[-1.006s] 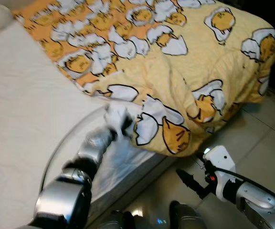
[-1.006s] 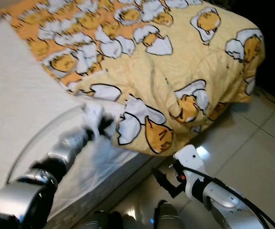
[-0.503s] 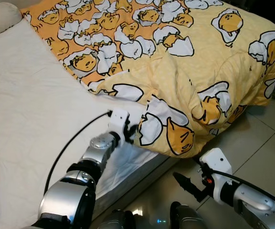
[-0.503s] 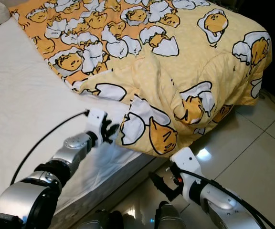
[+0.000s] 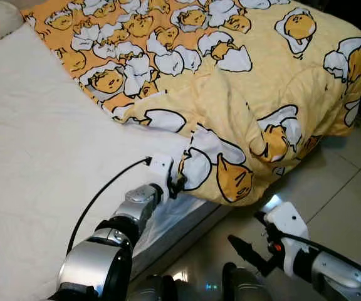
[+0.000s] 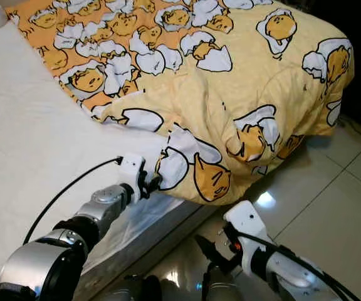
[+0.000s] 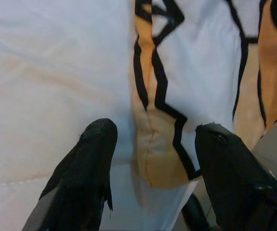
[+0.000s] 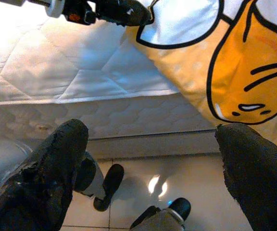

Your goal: Clean up the room

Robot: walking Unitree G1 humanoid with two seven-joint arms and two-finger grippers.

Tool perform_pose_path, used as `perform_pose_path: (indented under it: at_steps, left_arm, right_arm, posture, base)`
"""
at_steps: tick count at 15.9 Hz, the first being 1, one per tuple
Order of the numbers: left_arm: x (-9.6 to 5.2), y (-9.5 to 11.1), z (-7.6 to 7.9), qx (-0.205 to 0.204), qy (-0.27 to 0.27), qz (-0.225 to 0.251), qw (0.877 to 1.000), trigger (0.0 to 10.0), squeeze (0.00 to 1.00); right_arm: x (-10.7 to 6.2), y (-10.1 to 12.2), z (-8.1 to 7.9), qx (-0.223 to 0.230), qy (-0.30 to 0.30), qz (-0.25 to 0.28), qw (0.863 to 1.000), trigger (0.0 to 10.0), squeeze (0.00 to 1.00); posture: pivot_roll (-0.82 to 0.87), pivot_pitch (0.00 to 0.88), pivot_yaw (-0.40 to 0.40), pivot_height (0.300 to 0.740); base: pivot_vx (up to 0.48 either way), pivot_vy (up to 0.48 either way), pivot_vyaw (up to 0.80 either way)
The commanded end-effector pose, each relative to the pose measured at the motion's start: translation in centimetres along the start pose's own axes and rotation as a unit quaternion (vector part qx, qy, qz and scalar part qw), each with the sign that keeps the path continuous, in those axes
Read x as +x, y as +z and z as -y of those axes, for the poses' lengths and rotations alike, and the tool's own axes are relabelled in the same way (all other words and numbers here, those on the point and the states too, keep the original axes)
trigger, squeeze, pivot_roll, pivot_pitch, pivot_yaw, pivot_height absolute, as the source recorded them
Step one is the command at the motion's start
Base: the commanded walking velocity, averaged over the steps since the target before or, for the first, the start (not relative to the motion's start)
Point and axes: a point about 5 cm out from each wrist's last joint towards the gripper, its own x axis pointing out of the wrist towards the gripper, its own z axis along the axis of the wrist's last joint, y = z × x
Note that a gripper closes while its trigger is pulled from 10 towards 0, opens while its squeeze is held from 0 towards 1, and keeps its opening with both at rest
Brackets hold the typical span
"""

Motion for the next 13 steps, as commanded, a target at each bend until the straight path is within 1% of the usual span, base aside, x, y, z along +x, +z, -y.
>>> perform_pose_path:
  at_steps: [1, 3, 4, 5, 6, 8, 13]
  left_arm:
    - [-0.3, -1.5, -0.1, 0.002, 0.008, -0.027, 1.000, 10.0, 0.00]
    - [-0.2, -1.5, 0.2, 0.006, 0.005, -0.030, 1.000, 10.0, 0.00]
    - [-0.1, -1.4, 0.4, 0.004, 0.000, -0.028, 1.000, 8.2, 0.00]
    - [0.0, -1.3, 0.5, 0.006, 0.001, -0.026, 1.000, 3.1, 0.00]
    - [0.0, -1.1, 0.6, 0.000, 0.000, -0.022, 1.000, 0.0, 0.00]
    - [0.1, -0.9, 1.0, -0.014, -0.014, -0.016, 1.000, 0.0, 0.00]
    - [0.2, -1.0, 1.3, -0.015, -0.020, -0.014, 1.000, 0.0, 0.00]
  right_arm:
    - [-0.4, 0.2, -0.4, 0.005, 0.004, 0.002, 1.000, 10.0, 0.00]
    - [-0.9, 0.2, -0.6, 0.007, 0.004, -0.001, 1.000, 10.0, 0.00]
    - [-1.0, 0.2, -0.6, 0.007, 0.003, -0.002, 1.000, 10.0, 0.00]
    - [-1.1, 0.2, -0.6, 0.009, 0.001, -0.002, 1.000, 10.0, 0.00]
    - [-1.2, 0.2, -0.7, 0.010, 0.001, -0.004, 1.000, 10.0, 0.00]
    - [-1.1, 0.1, -0.9, 0.013, 0.000, -0.004, 1.000, 10.0, 0.00]
    - [-0.6, 0.3, -0.7, 0.012, 0.003, -0.002, 1.000, 10.0, 0.00]
  posture:
    - [-0.26, 0.248, 0.165, 0.740]
    - [-0.27, 0.257, 0.166, 0.740]
    - [-0.27, 0.264, 0.167, 0.740]
    - [-0.27, 0.270, 0.169, 0.740]
    - [-0.27, 0.271, 0.173, 0.740]
    - [-0.26, 0.268, 0.176, 0.740]
    - [-0.24, 0.257, 0.166, 0.740]
  base:
    - [0.000, 0.000, 0.00]
    - [0.000, 0.000, 0.00]
    - [0.000, 0.000, 0.00]
    - [0.000, 0.000, 0.00]
    - [0.000, 0.000, 0.00]
    - [0.000, 0.000, 0.00]
    - [0.000, 0.000, 0.00]
